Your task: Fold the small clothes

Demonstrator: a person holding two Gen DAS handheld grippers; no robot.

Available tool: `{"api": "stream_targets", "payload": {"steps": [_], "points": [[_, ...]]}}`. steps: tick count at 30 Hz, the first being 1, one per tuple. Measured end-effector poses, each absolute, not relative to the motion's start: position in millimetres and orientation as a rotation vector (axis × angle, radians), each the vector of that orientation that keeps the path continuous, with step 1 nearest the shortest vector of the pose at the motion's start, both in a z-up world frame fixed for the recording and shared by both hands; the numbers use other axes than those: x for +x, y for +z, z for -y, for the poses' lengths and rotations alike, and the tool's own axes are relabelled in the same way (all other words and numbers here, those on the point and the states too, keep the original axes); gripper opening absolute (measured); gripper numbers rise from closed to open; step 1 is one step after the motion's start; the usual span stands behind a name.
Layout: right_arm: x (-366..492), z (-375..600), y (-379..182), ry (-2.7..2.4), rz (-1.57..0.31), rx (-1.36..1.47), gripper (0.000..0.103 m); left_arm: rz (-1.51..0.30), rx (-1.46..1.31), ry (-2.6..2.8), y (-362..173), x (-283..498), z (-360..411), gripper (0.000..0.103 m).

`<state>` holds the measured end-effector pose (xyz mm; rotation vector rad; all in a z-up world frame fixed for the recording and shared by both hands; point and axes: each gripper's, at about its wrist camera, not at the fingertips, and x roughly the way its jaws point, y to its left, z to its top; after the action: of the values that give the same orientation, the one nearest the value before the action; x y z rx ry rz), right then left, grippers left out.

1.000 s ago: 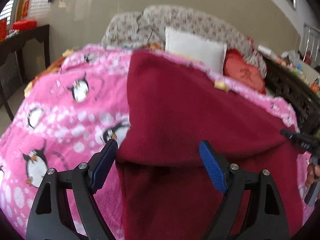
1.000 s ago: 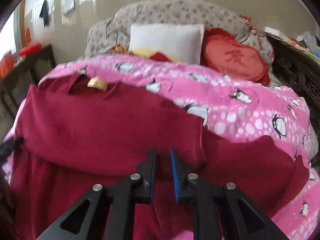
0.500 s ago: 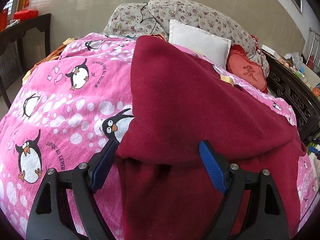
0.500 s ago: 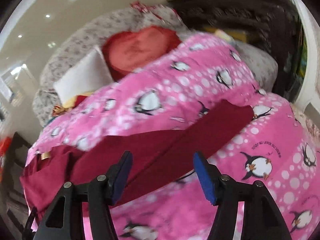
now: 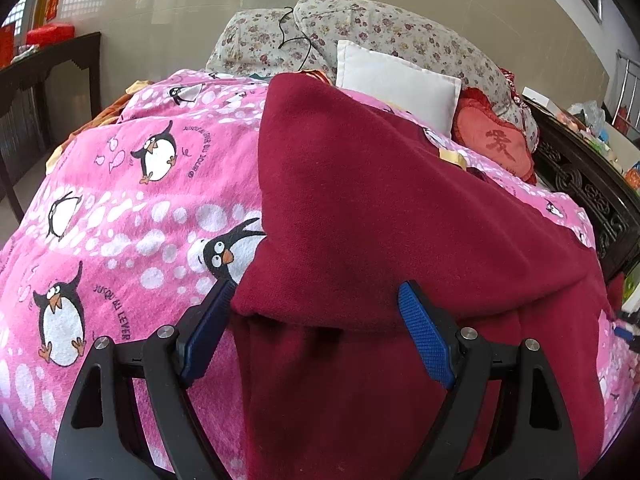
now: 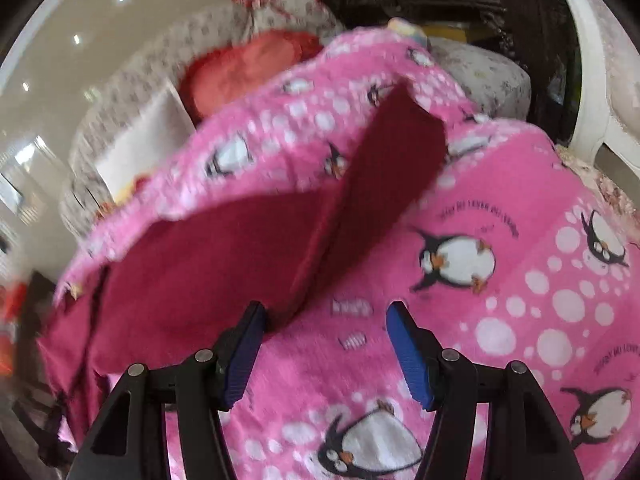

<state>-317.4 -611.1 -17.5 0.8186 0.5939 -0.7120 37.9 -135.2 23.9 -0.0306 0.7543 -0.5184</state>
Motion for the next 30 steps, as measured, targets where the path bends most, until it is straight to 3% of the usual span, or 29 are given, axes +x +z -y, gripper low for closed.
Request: {"api": "stream_targets", "payload": {"steps": [3, 4, 6, 8, 16, 20, 26, 29, 30], "points": [[-311, 626, -23, -0.718, -0.573, 0.851, 0.060, -0.752, -0.034, -0.524, 25, 38, 134, 0.084], [-307, 630, -27, -0.712, -0.576, 0.871, 0.056, -0.752, -0.034, -0.524, 25, 38, 134, 0.084], [-307, 633, -31, -0.688, -0.535, 0.910, 0.017, -0.750, -0.036, -0.525, 25, 37, 133, 0.084], [-306, 621, -13, -0.671, -0.478, 0.856, 0.010, -0.745, -0.047, -0.525, 27, 36, 130, 0.084], [-228, 522, 129, -0.382, -0.254, 0.520, 0.009, -0.708, -0.096, -0.534, 43, 31, 113, 0.084], [-147, 439, 158, -0.160, -0.267, 0.387, 0.009, -0.697, -0.195, -0.537, 51, 38, 92, 0.084], [-33, 309, 115, 0.105, -0.398, 0.212, 0.012, -0.699, -0.340, -0.516, 54, 52, 58, 0.084], [18, 264, 52, 0.161, -0.669, 0.118, 0.036, -0.707, -0.403, -0.511, 53, 59, 46, 0.084], [21, 260, 37, 0.181, -0.716, 0.119, 0.036, -0.708, -0.414, -0.515, 53, 59, 44, 0.084]]}}
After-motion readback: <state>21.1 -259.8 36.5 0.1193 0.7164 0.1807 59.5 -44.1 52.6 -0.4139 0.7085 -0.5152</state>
